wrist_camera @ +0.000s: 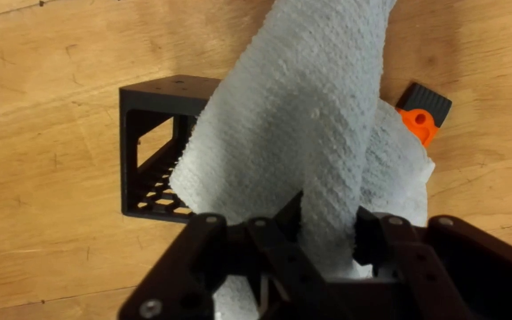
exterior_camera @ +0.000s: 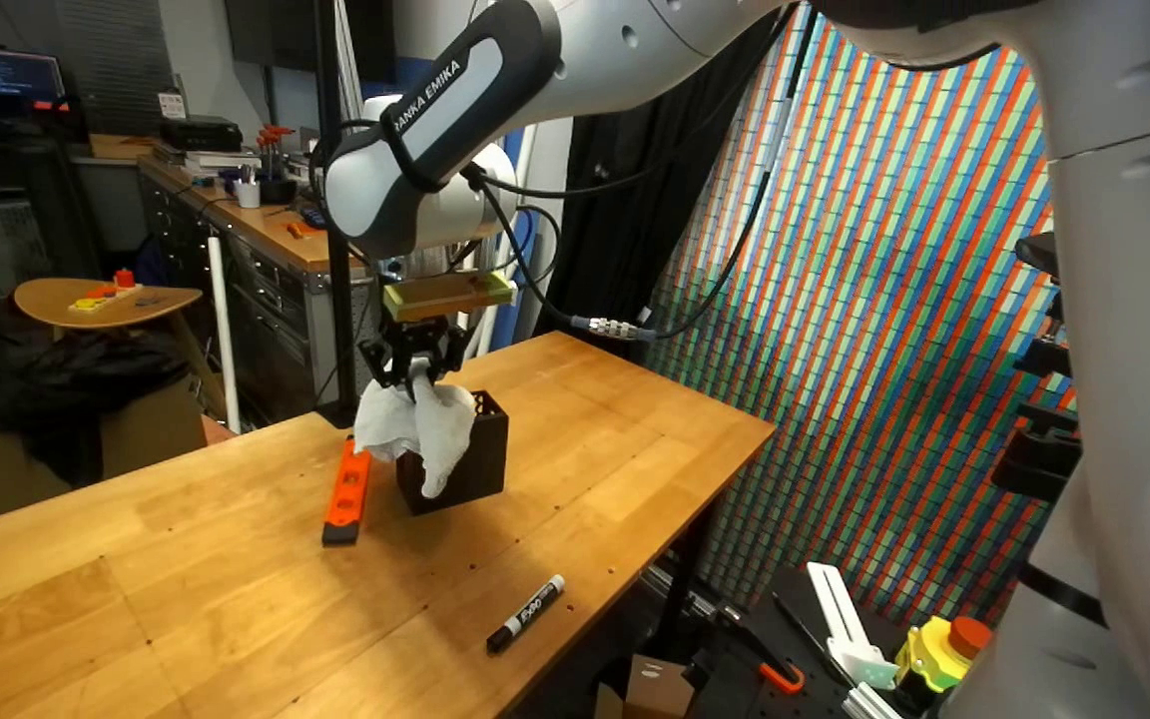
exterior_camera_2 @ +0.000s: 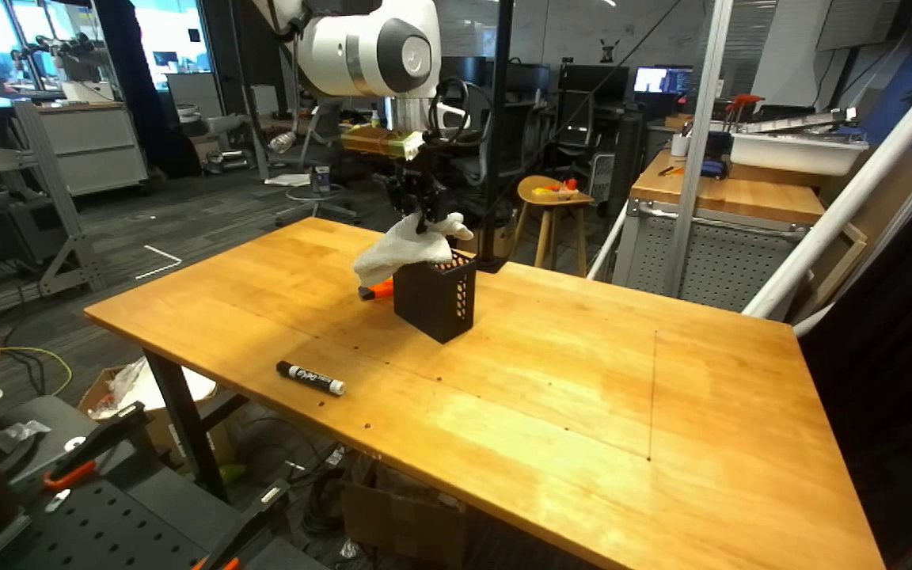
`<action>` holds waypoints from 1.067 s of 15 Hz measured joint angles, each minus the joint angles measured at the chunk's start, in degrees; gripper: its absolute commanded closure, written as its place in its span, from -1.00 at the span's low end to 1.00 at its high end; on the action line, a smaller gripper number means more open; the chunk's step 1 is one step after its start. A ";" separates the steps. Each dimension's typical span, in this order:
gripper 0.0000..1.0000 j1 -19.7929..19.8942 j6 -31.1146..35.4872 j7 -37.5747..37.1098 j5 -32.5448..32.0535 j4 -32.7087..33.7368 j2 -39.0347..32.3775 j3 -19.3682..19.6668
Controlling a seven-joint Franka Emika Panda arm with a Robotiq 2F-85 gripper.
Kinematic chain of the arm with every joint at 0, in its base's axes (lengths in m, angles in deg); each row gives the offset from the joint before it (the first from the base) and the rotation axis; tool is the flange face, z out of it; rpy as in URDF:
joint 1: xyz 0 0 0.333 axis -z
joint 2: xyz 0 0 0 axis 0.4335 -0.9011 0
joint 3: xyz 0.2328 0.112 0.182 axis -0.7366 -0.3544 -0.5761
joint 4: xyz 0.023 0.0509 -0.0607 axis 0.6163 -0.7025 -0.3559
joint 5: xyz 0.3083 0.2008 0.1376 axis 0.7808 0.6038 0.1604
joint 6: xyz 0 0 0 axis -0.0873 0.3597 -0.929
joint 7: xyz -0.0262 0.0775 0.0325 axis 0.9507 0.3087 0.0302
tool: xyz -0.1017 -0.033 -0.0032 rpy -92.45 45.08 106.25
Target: Pick the cloth and shove it in the box
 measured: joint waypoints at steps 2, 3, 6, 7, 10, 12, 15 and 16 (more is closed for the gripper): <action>0.92 0.05 0.26 0.00 0.00 0.17 -0.33 0.44; 0.92 0.05 0.26 -0.01 -0.17 0.23 -0.39 0.72; 0.92 -0.14 0.25 -0.43 -1.66 0.38 -0.55 1.78; 0.92 -0.27 0.23 -0.66 -2.48 0.39 -0.62 2.20; 0.92 -0.69 0.21 -1.54 -4.80 0.35 -1.26 3.06; 0.92 -0.92 0.21 -1.72 -5.31 0.22 -2.06 3.15; 0.92 -1.49 0.23 -1.75 -5.43 0.00 -3.53 3.15; 0.92 -1.65 0.23 -1.75 -5.43 -0.02 -3.93 3.15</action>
